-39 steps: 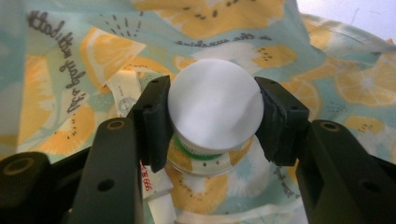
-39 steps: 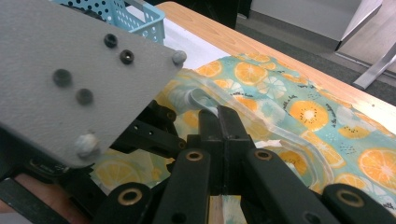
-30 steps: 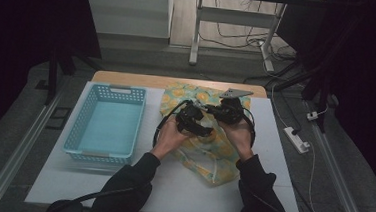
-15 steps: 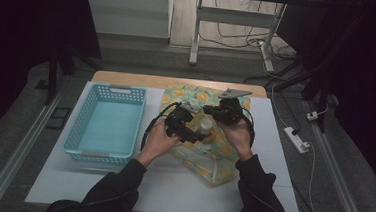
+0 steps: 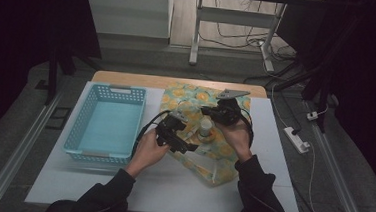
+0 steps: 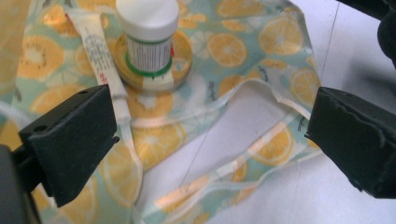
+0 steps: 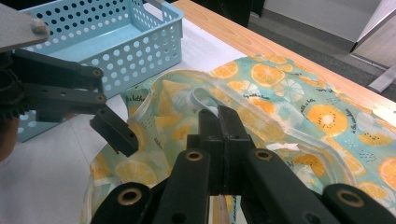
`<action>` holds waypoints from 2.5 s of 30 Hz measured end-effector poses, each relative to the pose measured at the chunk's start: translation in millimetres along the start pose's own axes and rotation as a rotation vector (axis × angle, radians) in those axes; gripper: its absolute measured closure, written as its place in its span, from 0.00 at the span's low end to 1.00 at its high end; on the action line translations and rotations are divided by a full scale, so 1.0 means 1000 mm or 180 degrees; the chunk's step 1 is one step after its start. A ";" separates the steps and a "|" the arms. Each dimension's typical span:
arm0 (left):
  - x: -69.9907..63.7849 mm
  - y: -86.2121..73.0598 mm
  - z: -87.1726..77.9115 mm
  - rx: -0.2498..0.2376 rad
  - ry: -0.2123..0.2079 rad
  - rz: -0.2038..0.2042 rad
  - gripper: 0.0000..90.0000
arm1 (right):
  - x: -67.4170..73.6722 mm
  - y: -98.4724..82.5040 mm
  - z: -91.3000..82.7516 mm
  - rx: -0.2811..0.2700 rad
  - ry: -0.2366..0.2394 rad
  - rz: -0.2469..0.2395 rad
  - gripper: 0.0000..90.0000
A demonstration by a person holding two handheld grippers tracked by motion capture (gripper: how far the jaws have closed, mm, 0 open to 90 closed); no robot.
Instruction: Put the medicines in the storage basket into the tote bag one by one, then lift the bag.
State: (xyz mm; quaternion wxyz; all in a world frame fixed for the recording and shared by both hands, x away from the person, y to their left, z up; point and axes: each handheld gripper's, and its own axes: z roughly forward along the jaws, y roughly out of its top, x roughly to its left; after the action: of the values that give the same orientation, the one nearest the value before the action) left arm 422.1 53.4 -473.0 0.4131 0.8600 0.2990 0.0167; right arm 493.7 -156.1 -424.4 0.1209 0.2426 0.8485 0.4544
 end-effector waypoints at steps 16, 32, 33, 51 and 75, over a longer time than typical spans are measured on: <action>0.000 -0.008 0.027 0.0157 -0.0005 0.0115 0.01 | -0.001 -0.001 0.001 0.0012 -0.0001 0.0006 1.00; -0.002 -0.003 0.066 0.0338 -0.0002 0.0459 0.03 | -0.004 -0.003 0.002 0.0032 -0.0010 0.0039 1.00; -0.002 -0.003 0.068 0.0335 -0.0004 0.0451 0.03 | -0.004 -0.003 0.002 0.0032 -0.0010 0.0038 1.00; 0.003 -0.009 0.076 0.0585 0.0110 0.0773 0.26 | -0.009 -0.006 0.003 0.0064 -0.0029 0.0080 1.00; -0.002 -0.003 0.071 0.0681 -0.0055 0.0326 0.99 | -0.008 -0.006 0.005 0.0095 -0.0017 0.0069 1.00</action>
State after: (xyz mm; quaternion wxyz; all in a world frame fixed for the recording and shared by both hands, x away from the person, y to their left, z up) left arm 438.7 4.1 -521.4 0.3202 0.9135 0.2511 -0.0017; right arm 500.8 -159.8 -432.5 0.1146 0.2548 0.8522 0.4423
